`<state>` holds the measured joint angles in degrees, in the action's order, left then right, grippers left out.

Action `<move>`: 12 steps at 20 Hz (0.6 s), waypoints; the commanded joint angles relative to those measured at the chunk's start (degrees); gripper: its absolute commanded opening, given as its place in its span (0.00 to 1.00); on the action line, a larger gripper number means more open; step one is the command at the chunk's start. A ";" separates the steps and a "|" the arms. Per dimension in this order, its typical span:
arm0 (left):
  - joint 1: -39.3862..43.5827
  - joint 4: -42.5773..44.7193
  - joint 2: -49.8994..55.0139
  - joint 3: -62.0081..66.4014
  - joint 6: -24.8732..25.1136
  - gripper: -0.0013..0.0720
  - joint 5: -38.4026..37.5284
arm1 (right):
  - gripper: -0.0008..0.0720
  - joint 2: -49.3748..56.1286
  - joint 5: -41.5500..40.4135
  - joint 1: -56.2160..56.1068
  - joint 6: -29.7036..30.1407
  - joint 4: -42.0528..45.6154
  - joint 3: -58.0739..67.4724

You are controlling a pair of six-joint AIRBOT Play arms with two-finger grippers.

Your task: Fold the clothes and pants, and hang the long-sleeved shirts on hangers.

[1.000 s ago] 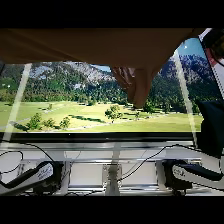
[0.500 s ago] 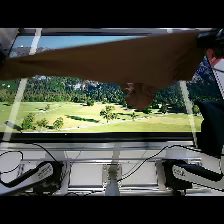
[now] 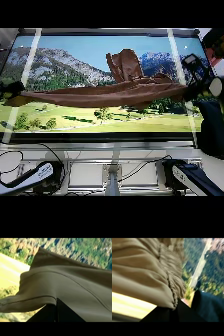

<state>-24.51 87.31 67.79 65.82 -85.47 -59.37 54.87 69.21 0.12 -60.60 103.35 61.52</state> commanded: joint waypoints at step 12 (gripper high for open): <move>-0.28 14.51 0.90 -7.15 7.56 0.04 -22.40 | 0.05 -14.75 15.87 -1.73 13.14 -11.56 -25.14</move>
<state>-24.73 100.88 68.12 60.75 -79.00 -78.76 40.51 83.90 -1.58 -49.34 94.06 37.45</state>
